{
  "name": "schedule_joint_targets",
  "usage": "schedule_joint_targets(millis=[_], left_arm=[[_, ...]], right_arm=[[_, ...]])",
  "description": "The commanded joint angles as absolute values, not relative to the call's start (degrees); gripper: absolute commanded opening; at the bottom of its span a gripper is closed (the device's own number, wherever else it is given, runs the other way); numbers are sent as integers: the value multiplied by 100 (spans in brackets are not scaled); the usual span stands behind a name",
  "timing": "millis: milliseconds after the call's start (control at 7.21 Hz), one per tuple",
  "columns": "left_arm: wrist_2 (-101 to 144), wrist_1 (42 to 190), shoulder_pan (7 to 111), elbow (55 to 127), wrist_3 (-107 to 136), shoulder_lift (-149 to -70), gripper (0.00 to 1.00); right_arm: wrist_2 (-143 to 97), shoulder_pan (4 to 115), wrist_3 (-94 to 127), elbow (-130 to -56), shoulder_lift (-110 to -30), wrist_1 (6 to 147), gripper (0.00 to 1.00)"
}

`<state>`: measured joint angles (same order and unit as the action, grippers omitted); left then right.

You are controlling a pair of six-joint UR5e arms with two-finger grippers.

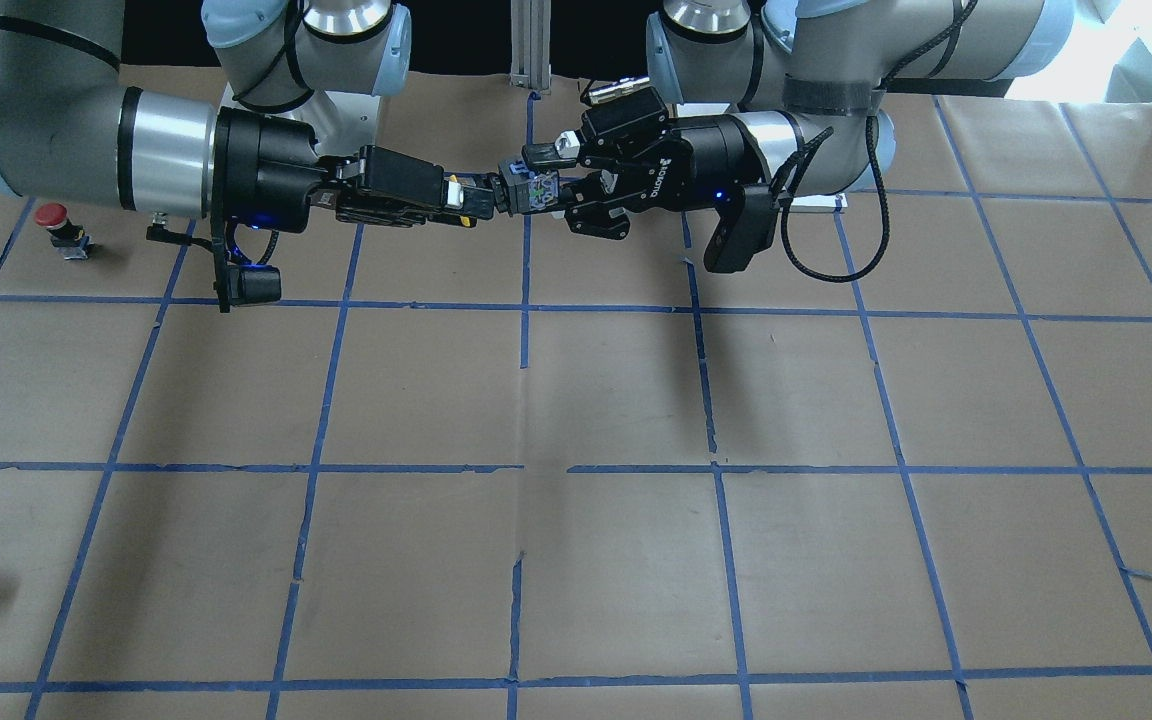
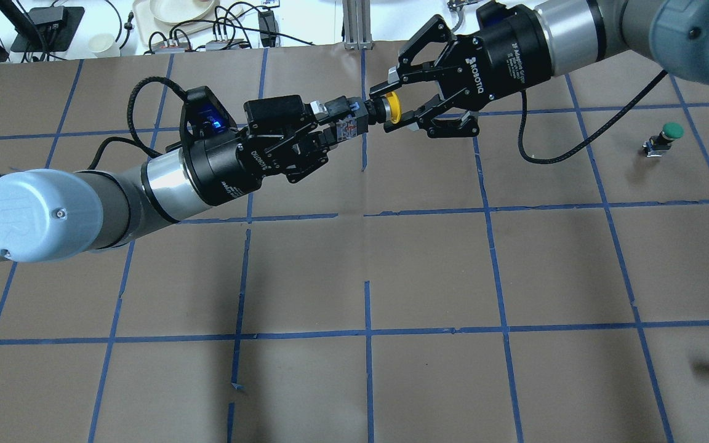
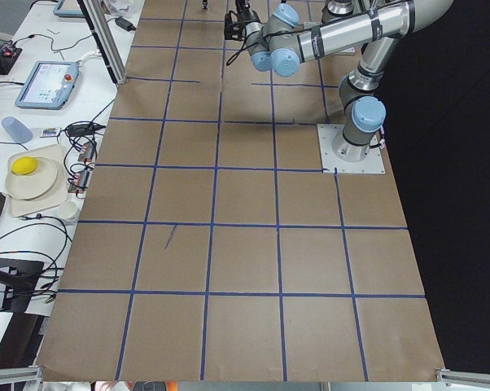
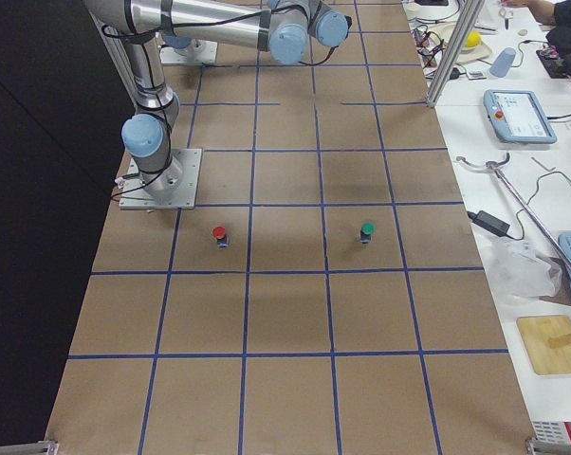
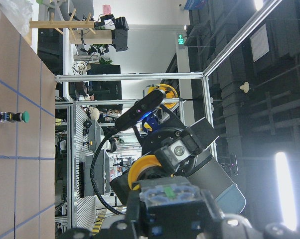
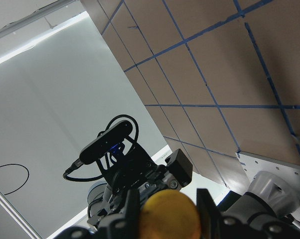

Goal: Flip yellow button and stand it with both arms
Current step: 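Open the left gripper and pull it back while the right gripper holds the button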

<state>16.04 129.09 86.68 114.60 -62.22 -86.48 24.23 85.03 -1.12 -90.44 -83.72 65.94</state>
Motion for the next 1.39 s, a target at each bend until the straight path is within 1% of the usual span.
schedule_joint_targets(millis=[0, 277, 416, 555, 971, 1248], left_arm=[[1608, 12902, 8666, 11461, -6223, -8648, 18], [1600, 12902, 8666, 11461, -6223, -8657, 19], [1600, 12902, 8675, 11452, -6223, -8657, 48], [1591, 12911, 8675, 11470, -6240, -8683, 99], [1591, 12894, 8640, 11435, -6231, -8675, 100], [1051, 12815, 8422, 11217, -5699, -8657, 100]], right_arm=[[2417, 8499, -97, -9026, -8393, 6592, 28], [2417, 8499, -97, -9026, -8411, 6592, 28], [2417, 8490, -88, -9026, -8411, 6592, 28], [2408, 8490, -88, -9026, -8411, 6592, 28], [2443, 8421, -79, -9026, -8411, 6635, 28], [3351, 7729, -175, -8913, -8507, 6723, 29]])
